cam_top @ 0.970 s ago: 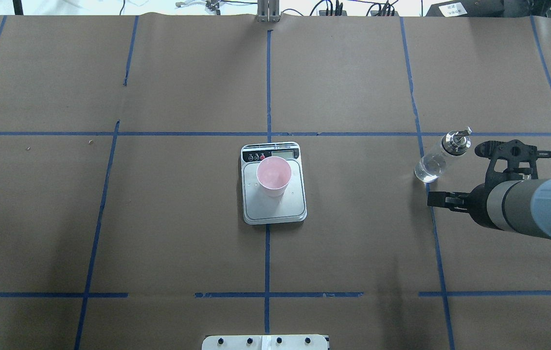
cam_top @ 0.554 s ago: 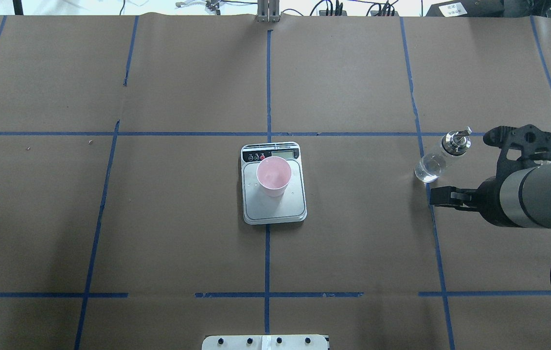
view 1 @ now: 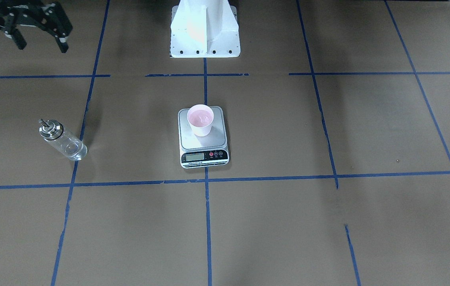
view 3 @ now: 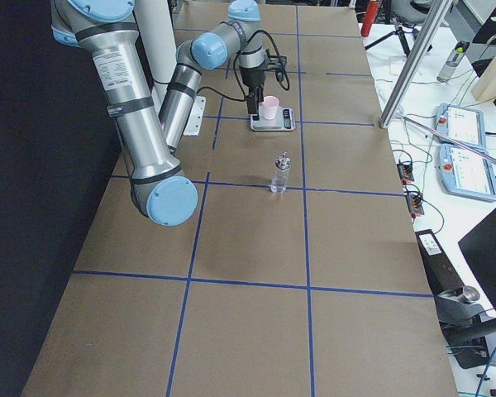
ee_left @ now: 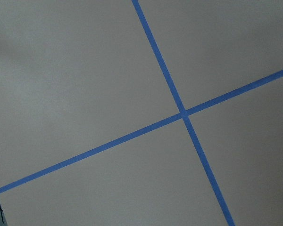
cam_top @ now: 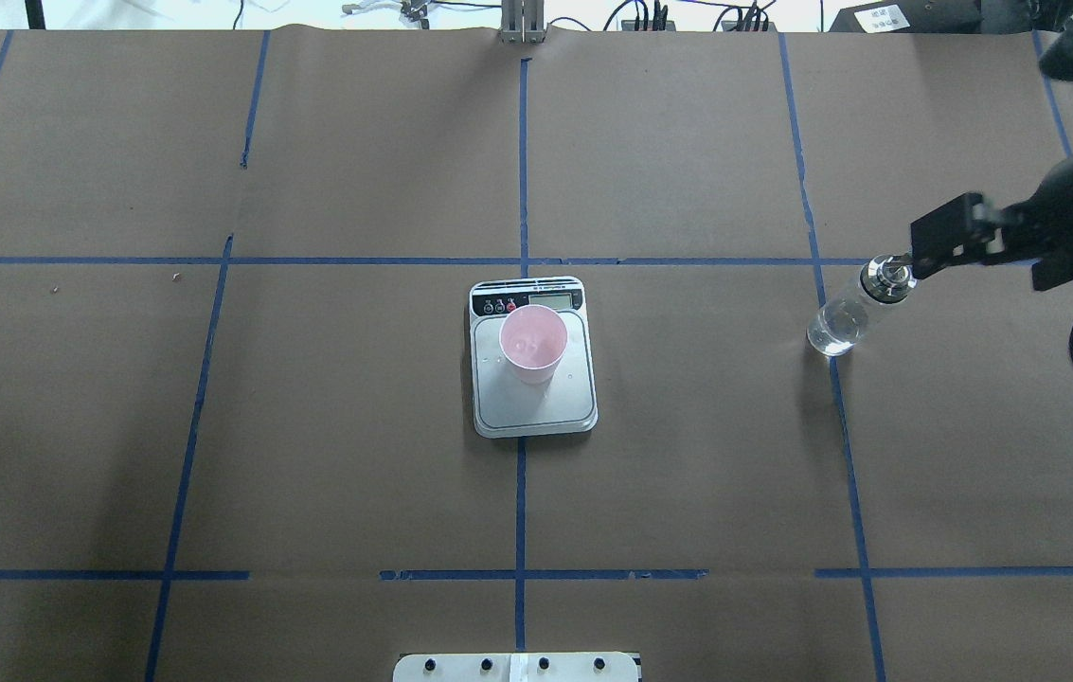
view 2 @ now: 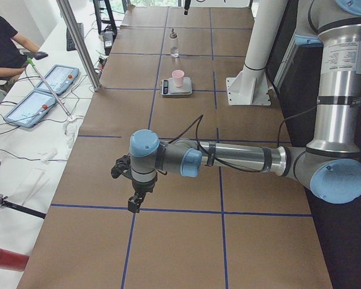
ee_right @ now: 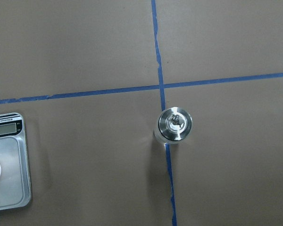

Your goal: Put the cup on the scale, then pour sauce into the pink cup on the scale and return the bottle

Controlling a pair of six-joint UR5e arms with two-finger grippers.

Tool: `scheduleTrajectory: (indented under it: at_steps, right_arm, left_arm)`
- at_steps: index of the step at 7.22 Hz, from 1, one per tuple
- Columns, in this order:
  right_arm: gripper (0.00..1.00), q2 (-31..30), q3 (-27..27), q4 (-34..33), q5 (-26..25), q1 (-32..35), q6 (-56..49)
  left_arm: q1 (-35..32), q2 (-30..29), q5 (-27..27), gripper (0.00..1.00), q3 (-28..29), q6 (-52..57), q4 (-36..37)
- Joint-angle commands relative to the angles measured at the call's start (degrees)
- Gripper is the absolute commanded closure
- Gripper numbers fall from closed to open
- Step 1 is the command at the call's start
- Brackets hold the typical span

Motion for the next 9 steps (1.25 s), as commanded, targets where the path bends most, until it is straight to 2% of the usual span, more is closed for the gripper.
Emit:
scheduleTrajectory:
  at_steps: [1, 3, 4, 6, 7, 8, 9]
  right_arm:
    - [0.00, 0.82, -8.26, -1.66, 10.10, 14.88, -20.51]
    - [0.00, 0.29, -16.18, -1.05, 11.61, 22.37, -34.77]
    - [0.00, -1.19, -21.35, -1.05, 15.19, 26.41, -45.10]
    - [0.00, -4.61, -27.88, -0.96, 15.75, 30.57, -60.96]
    - [0.00, -7.59, -30.87, 2.96, 15.75, 31.97, -65.64]
    - [0.00, -13.45, -32.81, 11.26, 15.92, 32.16, -65.77]
    - [0.00, -17.69, -35.61, 22.74, 15.14, 32.08, -65.42]
  left_arm:
    - [0.00, 0.22, 0.07, 0.00, -1.25, -0.19, 0.22]
    - [0.00, 0.13, 0.16, 0.00, -1.78, -0.28, 0.40]
    - [0.00, 0.13, 0.16, 0.00, -1.70, -0.28, 0.40]
    - [0.00, 0.48, 0.07, 0.00, -1.26, -0.01, 0.58]
    - [0.00, 0.66, -0.02, 0.00, -1.08, 0.07, 0.75]
    - [0.00, 1.53, -0.11, 0.00, -0.99, 0.08, 1.97]
    - [-0.09, 1.45, -1.06, 0.00, -1.17, 0.08, 5.72]
